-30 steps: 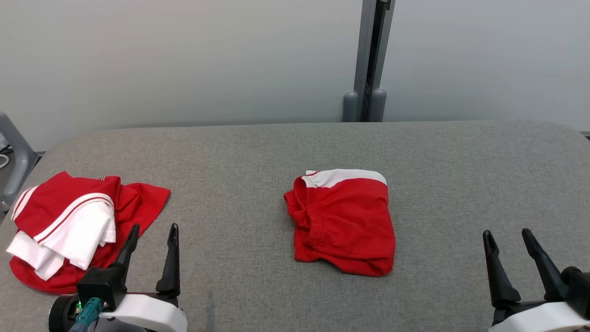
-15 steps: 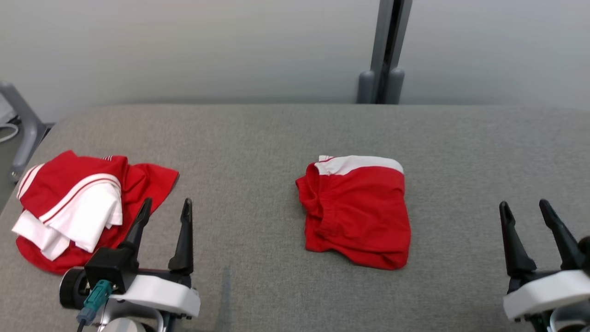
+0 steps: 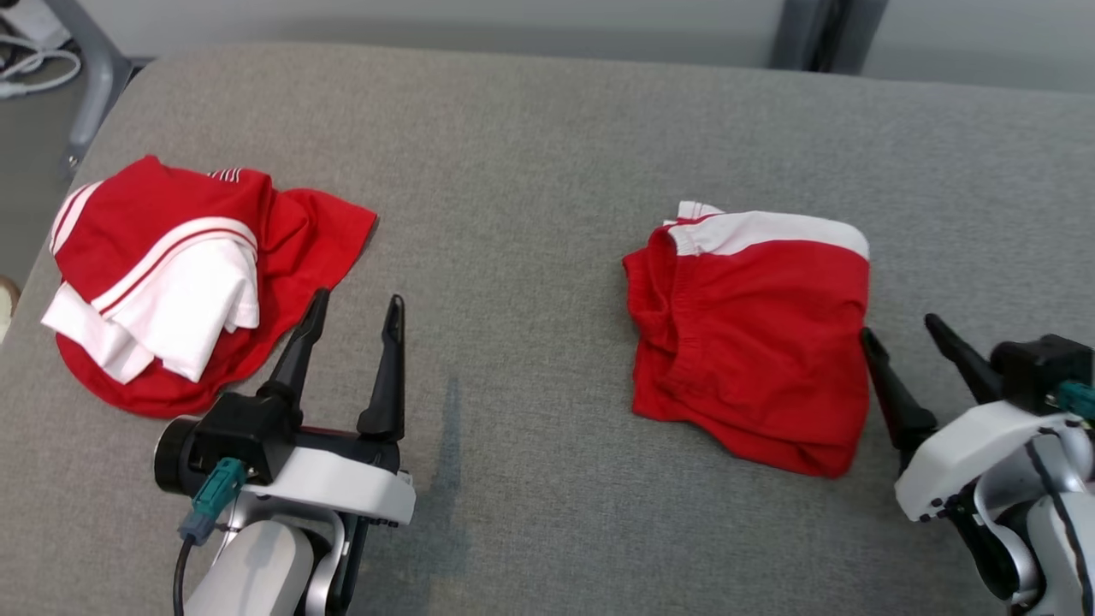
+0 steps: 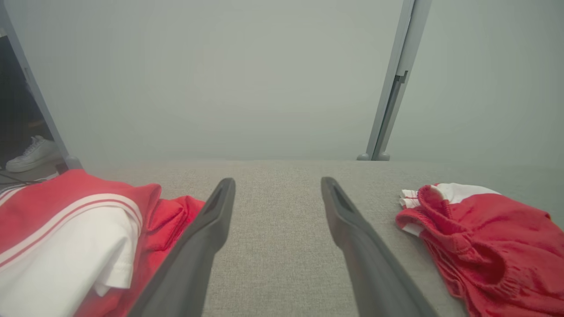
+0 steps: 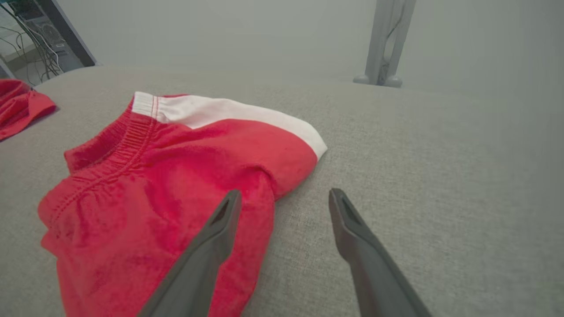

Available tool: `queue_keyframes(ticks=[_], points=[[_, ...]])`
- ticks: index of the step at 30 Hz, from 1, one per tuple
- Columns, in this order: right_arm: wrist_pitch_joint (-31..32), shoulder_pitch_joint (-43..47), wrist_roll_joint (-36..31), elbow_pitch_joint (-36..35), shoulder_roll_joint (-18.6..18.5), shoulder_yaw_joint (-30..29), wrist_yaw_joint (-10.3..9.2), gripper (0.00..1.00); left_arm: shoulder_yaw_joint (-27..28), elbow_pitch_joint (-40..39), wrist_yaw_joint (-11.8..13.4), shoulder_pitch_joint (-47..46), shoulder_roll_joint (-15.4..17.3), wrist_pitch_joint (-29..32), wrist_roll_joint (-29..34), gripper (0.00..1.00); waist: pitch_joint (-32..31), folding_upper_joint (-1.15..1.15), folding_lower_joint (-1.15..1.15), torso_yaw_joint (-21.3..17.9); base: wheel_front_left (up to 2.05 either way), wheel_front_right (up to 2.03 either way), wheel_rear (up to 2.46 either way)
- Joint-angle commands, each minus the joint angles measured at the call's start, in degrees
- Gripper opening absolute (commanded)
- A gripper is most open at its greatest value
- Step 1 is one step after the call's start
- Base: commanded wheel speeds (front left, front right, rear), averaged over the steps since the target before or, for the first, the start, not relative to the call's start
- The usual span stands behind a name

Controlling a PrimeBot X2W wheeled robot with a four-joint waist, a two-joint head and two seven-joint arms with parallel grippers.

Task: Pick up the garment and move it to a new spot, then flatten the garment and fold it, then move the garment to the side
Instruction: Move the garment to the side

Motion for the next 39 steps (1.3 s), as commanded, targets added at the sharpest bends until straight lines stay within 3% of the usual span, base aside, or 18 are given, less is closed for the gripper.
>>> queue_keyframes(ticks=[1,9,10,11,12,23,30,39], points=[[0.69,-0.87,0.51,0.70,-0.67,0.80,0.01,1.00,0.10,0.27,-0.27,-1.16,0.05,-0.31,0.51,1.00,2.00,0.00,0.00,1.38,0.00,0.00,0.00],[5.38,-4.47,5.83,5.43,-2.63,9.01,0.01,1.00,0.52,2.24,-1.67,-3.47,-1.52,-0.61,1.57,1.00,3.96,0.00,0.00,1.40,0.00,0.00,0.00],[5.27,-4.76,6.17,5.67,-2.72,9.34,0.01,0.46,0.71,2.42,-1.85,-3.60,-1.66,-0.63,1.73,1.00,4.01,0.00,0.00,1.33,0.00,0.00,0.00],[4.83,-5.11,6.49,5.81,-2.74,9.50,0.01,0.16,0.80,2.64,-1.95,-3.66,-1.85,-0.64,1.83,1.00,4.03,0.00,0.00,1.29,0.00,0.00,0.00],[4.71,-5.28,6.81,6.03,-2.76,9.61,0.01,0.00,0.98,2.75,-2.07,-3.75,-2.03,-0.61,1.91,1.00,3.96,0.00,0.00,1.26,0.00,0.00,0.00],[1.89,-3.21,5.09,3.13,-2.94,9.59,0.00,0.00,3.90,2.72,-3.08,-2.05,-2.30,-0.63,3.53,1.00,0.97,0.00,0.00,-1.15,0.00,0.00,0.00],[2.97,1.34,2.67,-0.76,-2.28,8.88,0.00,0.00,5.01,2.24,-3.34,-0.10,-1.31,-0.62,3.90,1.00,-1.27,0.00,0.00,-6.18,0.00,0.00,0.00],[3.84,4.69,0.92,-4.71,-2.47,9.24,0.00,0.00,5.29,0.30,-2.77,0.95,0.72,0.77,4.08,1.00,-2.02,0.00,0.00,-15.78,0.00,0.00,0.00]])
